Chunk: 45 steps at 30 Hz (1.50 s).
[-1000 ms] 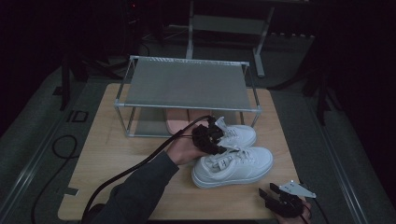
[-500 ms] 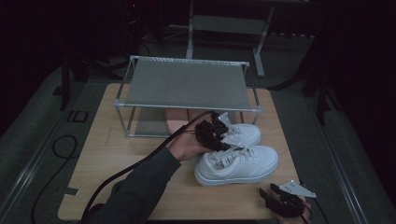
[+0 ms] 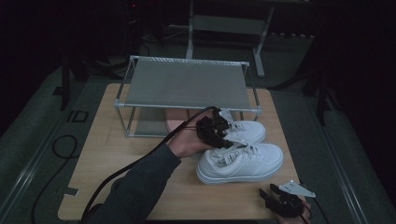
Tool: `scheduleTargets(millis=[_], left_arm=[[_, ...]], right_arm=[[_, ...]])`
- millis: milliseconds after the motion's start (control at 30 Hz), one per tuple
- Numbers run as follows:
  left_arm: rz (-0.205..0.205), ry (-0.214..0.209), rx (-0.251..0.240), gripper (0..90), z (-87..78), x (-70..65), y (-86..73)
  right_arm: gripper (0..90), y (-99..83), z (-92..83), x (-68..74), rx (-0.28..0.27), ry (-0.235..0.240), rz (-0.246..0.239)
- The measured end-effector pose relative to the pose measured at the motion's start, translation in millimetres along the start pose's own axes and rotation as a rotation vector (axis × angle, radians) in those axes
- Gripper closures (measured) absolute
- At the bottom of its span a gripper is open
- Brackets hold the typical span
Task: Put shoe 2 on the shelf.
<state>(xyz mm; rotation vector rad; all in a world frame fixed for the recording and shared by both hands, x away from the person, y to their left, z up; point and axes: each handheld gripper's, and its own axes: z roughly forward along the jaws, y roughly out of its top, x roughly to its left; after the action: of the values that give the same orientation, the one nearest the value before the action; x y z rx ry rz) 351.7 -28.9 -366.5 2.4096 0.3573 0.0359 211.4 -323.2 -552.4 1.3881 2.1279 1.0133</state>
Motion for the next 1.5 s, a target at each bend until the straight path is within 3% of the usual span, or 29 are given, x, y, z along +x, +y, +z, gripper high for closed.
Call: scheduleTargets(millis=[100, 400, 1067, 1500], left_arm=[[0.014, 0.010, 0.004, 76.6, -1.4, -3.2, 3.1], [0.012, -0.013, -0.021, 76.6, -10.4, -4.9, 12.5], [0.064, 0.003, -0.056, 76.6, -23.3, -18.7, 44.3], [0.077, 0.008, -0.077, 76.6, -28.7, -19.8, 73.8]], right_arm=[[46.7, 0.0, 0.1, 0.2, 0.004, 0.000, 0.000], [47.1, 0.0, 0.4, 0.4, 0.007, 0.000, 0.002], [47.2, 0.1, 0.7, 0.2, 0.011, 0.004, -0.001], [47.3, 0.1, 0.9, 0.0, 0.013, 0.004, -0.002]])
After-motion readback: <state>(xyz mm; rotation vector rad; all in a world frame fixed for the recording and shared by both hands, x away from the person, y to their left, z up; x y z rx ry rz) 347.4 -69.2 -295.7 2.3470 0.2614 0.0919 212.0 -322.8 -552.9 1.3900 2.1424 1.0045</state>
